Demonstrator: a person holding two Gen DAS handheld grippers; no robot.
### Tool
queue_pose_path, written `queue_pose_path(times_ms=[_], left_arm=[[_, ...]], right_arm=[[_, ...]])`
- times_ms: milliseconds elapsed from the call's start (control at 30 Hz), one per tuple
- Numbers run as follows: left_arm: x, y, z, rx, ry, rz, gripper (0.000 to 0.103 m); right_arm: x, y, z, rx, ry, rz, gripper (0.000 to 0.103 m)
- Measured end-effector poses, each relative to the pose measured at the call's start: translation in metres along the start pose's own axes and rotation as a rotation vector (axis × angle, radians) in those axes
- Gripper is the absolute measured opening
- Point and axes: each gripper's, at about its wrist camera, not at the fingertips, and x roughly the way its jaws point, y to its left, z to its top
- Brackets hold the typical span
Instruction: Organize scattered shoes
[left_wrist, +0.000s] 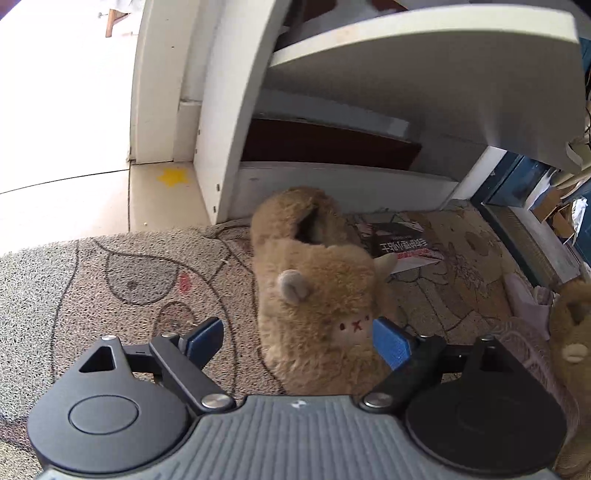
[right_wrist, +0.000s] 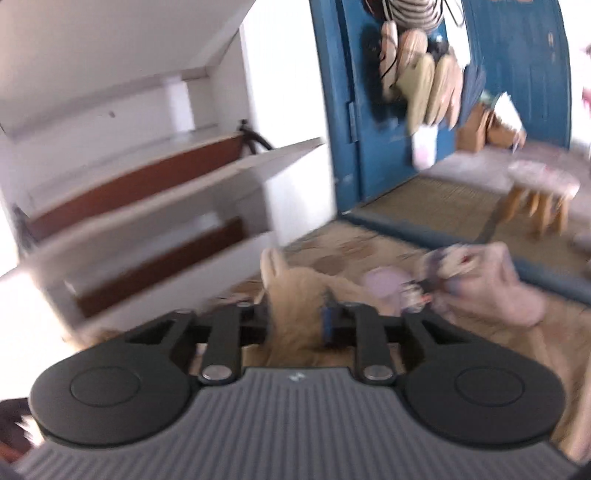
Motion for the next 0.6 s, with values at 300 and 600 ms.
queue_pose_path(times_ms=[300, 600], left_arm=[[-0.007, 0.013, 0.003, -0.03, -0.005, -0.028, 0.089], [0.001, -0.045, 0.01, 0.126, 0.023, -0.31, 0.095]], right_arm=[[-0.001, 0.048, 0.016, -0.034, 0.014, 0.204, 0.001], [0.024, 0.008, -0.018, 0.058, 0.153, 0.045, 0.08]])
